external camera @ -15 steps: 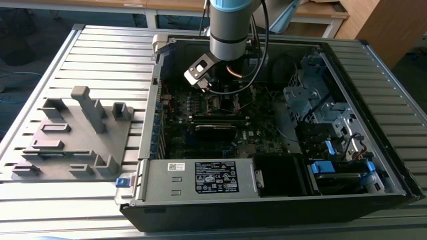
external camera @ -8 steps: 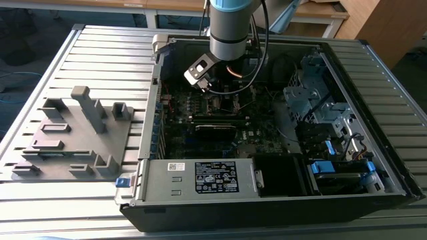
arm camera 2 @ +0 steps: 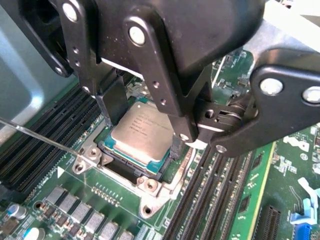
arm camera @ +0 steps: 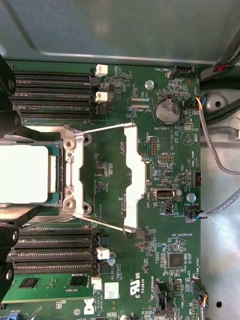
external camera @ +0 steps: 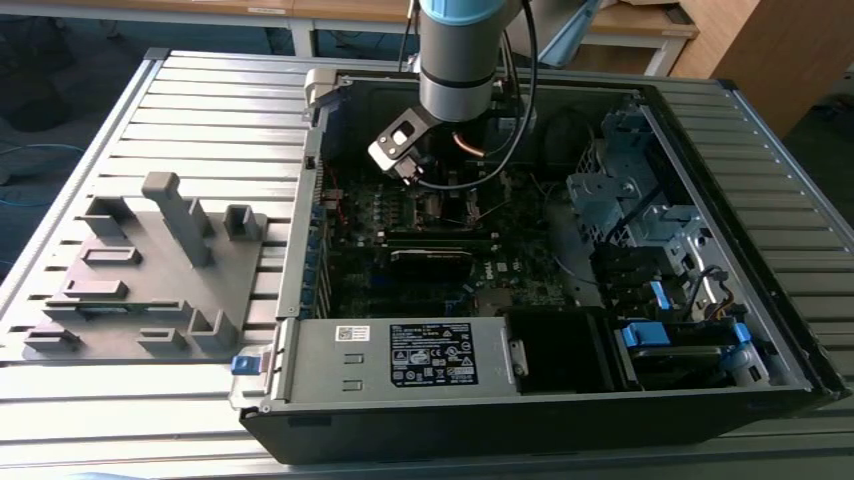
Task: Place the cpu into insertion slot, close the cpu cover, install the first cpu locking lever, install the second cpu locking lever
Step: 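Place the cpu into insertion slot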
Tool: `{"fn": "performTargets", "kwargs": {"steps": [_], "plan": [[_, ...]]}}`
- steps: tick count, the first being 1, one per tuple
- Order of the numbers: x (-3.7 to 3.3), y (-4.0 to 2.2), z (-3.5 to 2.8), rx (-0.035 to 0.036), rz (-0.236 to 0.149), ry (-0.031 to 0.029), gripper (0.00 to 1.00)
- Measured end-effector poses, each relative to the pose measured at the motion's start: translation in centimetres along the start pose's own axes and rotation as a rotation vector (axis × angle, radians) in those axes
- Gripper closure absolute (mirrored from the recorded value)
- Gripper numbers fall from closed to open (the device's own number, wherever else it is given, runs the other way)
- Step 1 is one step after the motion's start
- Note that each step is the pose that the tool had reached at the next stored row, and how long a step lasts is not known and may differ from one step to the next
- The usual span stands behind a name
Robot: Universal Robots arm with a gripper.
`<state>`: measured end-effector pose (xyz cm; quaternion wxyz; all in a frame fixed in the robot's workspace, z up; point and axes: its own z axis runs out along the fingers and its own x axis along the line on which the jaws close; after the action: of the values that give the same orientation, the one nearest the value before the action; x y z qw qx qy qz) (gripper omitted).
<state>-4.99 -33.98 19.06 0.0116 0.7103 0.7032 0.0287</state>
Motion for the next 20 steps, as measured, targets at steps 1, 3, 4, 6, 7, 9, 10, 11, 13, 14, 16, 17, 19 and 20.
{"fn": "performTargets", "kwargs": {"steps": [1, 3, 4, 6, 7, 9, 10, 11, 13, 14, 16, 17, 19, 20], "plan": [[0.0, 0.0, -0.01, 0.0002, 0.0, -0.0004, 0.39], [-0.01, 0.0, -0.09, 0.0004, 0.0, -0.0007, 0.39], [0.0, 0.0, -0.16, 0.0003, 0.0, -0.0005, 0.39], [0.0, 0.02, -0.37, 0.0002, 0.0, -0.0004, 0.39], [0.01, 0.02, -0.55, 0.0003, 0.0, -0.0005, 0.39], [0.02, 0.05, -0.95, 0.0002, 0.0, -0.0004, 0.39], [0.02, 0.06, -1.19, 0.0002, 0.0, -0.0003, 0.39], [0.03, 0.07, -1.38, 0.0004, 0.0, -0.0005, 0.39], [0.03, 0.08, -1.42, 0.0001, 0.0, -0.0001, 0.39], [0.03, 0.08, -1.43, 0.0001, 0.0, -0.0001, 0.39], [0.03, 0.08, -1.47, 0.0003, 0.0, -0.0004, 0.39], [0.03, 0.08, -1.48, 0.0002, 0.0, -0.0004, 0.39], [0.03, 0.08, -1.51, 0.0003, 0.0, -0.0003, 0.39], [0.03, 0.08, -1.52, 0.0003, 0.0, -0.0004, 0.4]]}}
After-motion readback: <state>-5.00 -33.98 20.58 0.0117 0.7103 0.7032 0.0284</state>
